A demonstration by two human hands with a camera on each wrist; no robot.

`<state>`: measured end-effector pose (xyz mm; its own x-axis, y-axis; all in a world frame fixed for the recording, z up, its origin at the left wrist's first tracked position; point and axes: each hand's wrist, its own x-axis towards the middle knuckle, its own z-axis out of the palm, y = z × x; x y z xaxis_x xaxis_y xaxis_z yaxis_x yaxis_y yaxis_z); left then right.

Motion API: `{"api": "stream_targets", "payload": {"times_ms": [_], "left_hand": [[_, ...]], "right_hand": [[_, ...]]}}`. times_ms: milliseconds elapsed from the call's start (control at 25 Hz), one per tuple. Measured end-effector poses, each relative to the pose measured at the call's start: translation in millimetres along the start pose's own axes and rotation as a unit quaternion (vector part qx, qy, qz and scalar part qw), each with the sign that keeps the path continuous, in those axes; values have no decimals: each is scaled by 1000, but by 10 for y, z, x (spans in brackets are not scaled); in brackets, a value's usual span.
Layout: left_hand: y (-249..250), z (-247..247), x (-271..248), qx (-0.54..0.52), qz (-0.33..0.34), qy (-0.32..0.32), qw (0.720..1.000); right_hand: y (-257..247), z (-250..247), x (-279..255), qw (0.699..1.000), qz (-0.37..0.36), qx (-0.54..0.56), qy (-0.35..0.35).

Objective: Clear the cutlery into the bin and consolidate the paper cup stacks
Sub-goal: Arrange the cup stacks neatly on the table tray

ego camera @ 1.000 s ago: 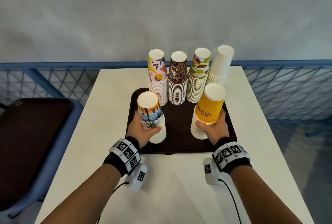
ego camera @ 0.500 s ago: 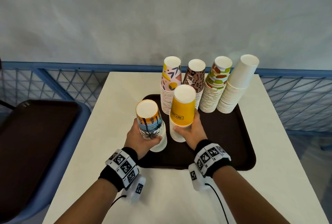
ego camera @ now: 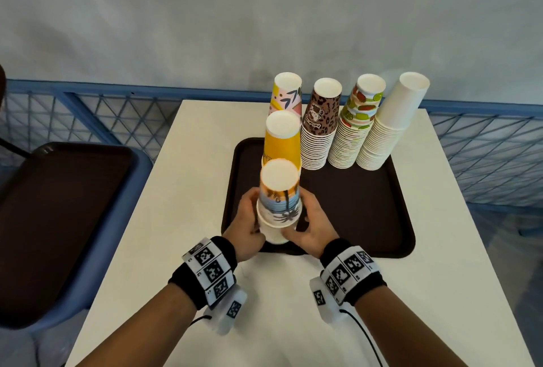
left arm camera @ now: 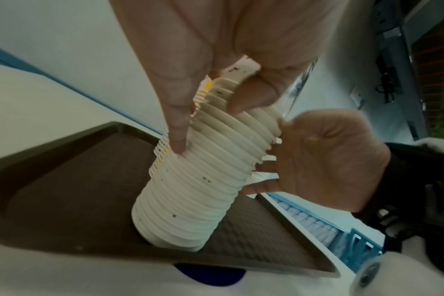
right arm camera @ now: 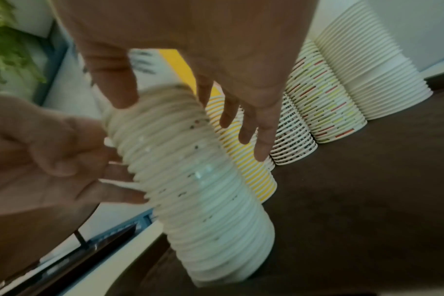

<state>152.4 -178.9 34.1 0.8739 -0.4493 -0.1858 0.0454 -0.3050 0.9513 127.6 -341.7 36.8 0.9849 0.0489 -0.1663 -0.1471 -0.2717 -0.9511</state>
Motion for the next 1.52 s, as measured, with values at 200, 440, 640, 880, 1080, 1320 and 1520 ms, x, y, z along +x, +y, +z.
{"api": "stream_targets", "payload": {"times_ms": [200, 440, 640, 880, 1080, 1320, 1520], "left_hand": [[149, 67, 147, -39, -53, 119, 991], [478, 8, 654, 11, -27, 220, 975], [412, -56, 878, 29, -51, 248, 967], [288, -531, 1071, 42, -75, 304, 949], [331, -755, 1344, 54, -74, 264, 960], [396, -845, 1459, 68, -84, 238, 965], [392, -813, 1035, 92, -95, 204, 970]], "right_hand": [[19, -186, -84, 998, 38, 7, 56], [79, -383, 23, 994, 54, 3, 96], [85, -314, 223, 995, 38, 2, 91], [75, -242, 426, 997, 34, 9, 75], [78, -218, 627, 998, 26, 2, 62], [98, -222, 691, 998, 31, -3, 51], [87, -143, 752, 997, 29, 13, 71]]}}
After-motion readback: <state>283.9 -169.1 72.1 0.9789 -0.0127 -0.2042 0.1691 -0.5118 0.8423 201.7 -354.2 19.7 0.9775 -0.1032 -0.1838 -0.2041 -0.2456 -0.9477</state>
